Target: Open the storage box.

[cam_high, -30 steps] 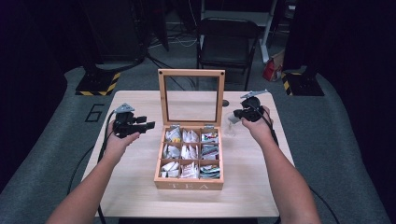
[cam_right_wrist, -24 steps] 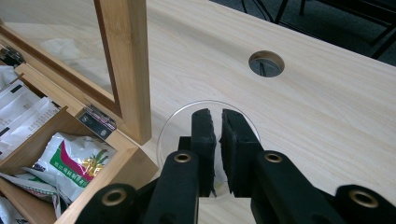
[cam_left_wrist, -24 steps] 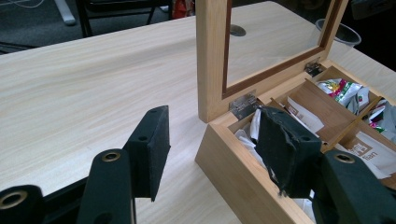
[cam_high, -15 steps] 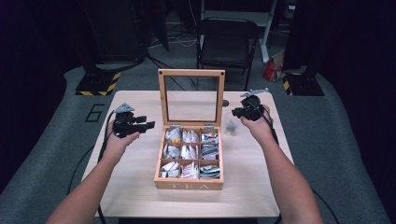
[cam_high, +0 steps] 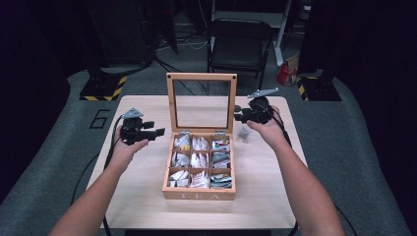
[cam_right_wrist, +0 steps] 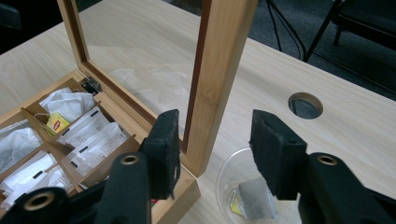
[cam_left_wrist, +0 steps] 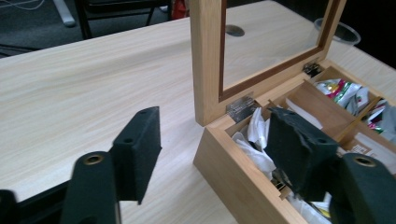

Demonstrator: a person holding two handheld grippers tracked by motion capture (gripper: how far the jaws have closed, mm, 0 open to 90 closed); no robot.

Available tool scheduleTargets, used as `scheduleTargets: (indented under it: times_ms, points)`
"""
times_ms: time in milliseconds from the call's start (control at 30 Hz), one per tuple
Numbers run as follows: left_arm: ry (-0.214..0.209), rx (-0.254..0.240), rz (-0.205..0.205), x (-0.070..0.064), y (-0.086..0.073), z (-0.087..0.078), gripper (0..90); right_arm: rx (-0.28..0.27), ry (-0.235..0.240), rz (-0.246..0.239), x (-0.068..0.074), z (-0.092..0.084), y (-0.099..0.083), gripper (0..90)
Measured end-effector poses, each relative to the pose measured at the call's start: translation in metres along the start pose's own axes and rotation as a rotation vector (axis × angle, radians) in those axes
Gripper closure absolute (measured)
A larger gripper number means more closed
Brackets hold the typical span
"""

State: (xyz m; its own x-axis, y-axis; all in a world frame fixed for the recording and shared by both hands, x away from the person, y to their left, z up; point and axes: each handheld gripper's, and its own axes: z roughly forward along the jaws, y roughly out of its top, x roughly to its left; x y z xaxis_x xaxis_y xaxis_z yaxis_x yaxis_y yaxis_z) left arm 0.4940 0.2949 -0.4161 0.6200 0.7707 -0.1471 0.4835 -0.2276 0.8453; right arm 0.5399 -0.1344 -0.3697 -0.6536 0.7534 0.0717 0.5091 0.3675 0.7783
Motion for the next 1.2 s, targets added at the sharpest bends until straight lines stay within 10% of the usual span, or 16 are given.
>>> scheduleTargets:
  times_ms: [1200]
  points:
    - [-0.067, 0.011, 0.017, -0.008, 0.019, 0.007, 31.9, -0.043, 0.040, -0.003, 0.002, 0.026, 0.016, 37.9]
